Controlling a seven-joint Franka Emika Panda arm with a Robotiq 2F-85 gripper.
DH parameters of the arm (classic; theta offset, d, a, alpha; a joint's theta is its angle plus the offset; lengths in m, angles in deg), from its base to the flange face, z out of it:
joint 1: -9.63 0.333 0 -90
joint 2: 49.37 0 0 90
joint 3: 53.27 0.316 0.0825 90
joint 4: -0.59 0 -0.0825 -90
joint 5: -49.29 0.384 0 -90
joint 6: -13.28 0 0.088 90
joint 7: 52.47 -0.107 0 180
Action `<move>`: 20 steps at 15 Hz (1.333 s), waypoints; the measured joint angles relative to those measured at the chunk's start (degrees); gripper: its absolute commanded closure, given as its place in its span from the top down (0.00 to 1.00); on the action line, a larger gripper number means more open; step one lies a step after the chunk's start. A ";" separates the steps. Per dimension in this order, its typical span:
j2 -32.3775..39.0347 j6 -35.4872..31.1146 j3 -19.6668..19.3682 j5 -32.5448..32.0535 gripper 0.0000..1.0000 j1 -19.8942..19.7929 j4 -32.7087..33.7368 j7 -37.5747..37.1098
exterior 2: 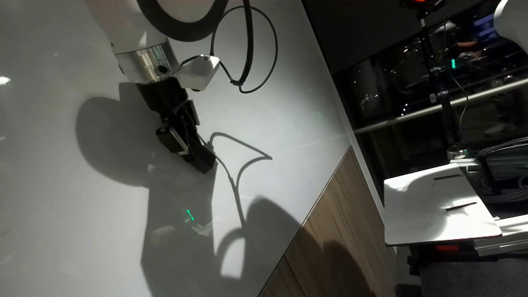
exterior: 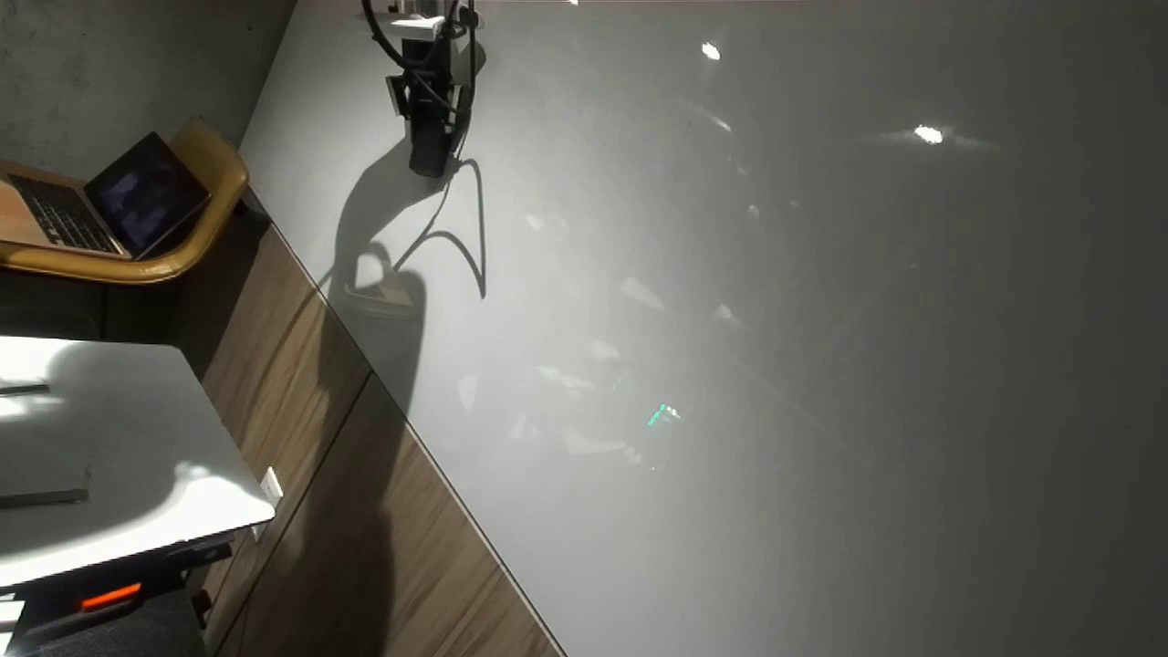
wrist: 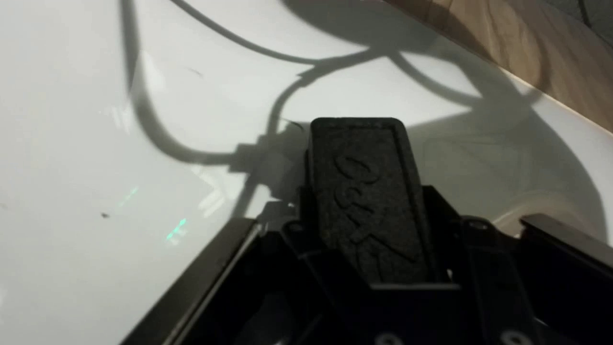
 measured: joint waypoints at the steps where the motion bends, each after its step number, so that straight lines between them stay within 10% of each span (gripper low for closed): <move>1: -0.83 -0.18 -0.26 0.30 0.30 -0.74 -1.21 0.00; 20: -11.98 -8.17 -4.26 5.69 0.30 -11.44 -17.16 0.36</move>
